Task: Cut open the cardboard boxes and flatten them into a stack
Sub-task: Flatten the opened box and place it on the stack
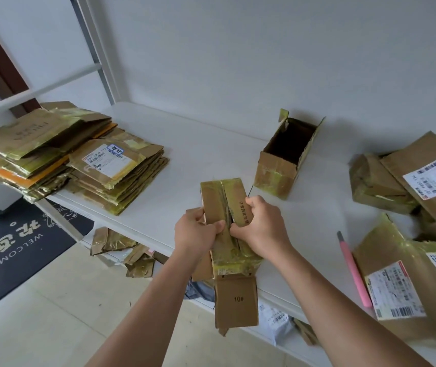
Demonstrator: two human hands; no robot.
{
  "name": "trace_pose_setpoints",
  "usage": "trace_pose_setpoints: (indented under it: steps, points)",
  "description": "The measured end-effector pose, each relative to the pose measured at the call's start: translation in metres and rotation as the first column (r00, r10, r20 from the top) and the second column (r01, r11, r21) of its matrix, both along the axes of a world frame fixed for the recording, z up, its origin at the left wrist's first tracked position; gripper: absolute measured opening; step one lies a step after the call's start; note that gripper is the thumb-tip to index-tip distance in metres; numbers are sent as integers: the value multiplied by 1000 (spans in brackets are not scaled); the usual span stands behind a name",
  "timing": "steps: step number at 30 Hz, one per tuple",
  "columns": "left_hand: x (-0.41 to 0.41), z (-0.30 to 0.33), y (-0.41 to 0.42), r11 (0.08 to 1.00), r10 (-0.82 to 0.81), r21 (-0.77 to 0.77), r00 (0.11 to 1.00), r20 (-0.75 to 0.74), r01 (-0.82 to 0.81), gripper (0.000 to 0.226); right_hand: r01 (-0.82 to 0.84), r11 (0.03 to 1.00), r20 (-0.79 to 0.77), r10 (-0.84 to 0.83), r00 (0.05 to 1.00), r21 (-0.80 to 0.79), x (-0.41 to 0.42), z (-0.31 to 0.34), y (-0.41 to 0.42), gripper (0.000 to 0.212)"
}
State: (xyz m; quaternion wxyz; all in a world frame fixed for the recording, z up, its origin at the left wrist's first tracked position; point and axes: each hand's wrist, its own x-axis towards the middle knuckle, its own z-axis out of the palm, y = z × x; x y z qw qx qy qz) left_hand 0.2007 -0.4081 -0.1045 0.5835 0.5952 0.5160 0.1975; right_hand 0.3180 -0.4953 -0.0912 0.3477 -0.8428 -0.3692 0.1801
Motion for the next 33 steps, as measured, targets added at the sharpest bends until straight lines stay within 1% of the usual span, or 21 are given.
trace_pose_setpoints:
  steps: [3,6,10,12,14,16,19,22,23,24,25,27,28,29,31,32,33]
  points:
    - [0,-3,-2,1000,3,-5,1000,13,-3,47,-5,1000,-23,6,1000,11,1,0,-2,76]
    - [-1,-4,-4,1000,1,0,1000,19,-1,54,-5,999,-96,10,995,44,1,3,-8,76]
    - [-1,-5,-6,1000,-6,23,999,43,5,51,-10,997,-201,26,979,80,1,12,-15,75]
    - [-2,-4,-7,1000,2,7,999,53,-2,50,-6,994,-251,32,968,106,3,13,-19,68]
    - [-4,-3,-7,1000,1,-16,997,75,0,45,-9,991,-322,53,945,136,6,16,-23,55]
    - [-6,-1,-7,999,-7,-35,996,85,10,47,2,987,-400,63,915,158,11,17,-26,48]
    - [-6,0,-5,997,-27,-64,997,71,32,56,48,983,-539,56,841,177,19,16,-34,40]
    - [-4,1,-3,995,-68,-75,996,58,73,47,121,975,-713,50,699,187,28,17,-46,35]
    - [-2,3,-2,994,-81,-72,995,53,85,43,157,967,-743,46,668,200,32,16,-51,36]
    - [-1,4,-2,993,-90,-73,995,48,94,41,189,959,-740,32,672,212,36,14,-56,41]
    - [1,5,-1,992,-97,-79,995,40,100,41,187,961,-681,3,732,204,40,11,-62,48]
    - [5,8,1,990,-113,-81,994,9,114,45,142,977,-469,-52,881,158,42,2,-70,61]
    - [6,9,3,989,-125,-81,992,-6,124,46,127,981,-358,-66,931,149,41,-1,-72,61]
    - [8,11,5,988,-134,-84,991,-14,132,47,105,982,-239,-65,969,158,39,-4,-70,57]
    - [9,12,6,985,-144,-100,990,-14,142,44,33,983,5,-34,999,180,32,-9,-63,41]
    - [8,11,6,984,-147,-106,989,-10,146,42,-2,986,92,-13,996,166,29,-9,-59,34]
    - [7,11,6,983,-147,-112,989,-6,145,40,-25,990,129,7,992,139,26,-8,-56,29]
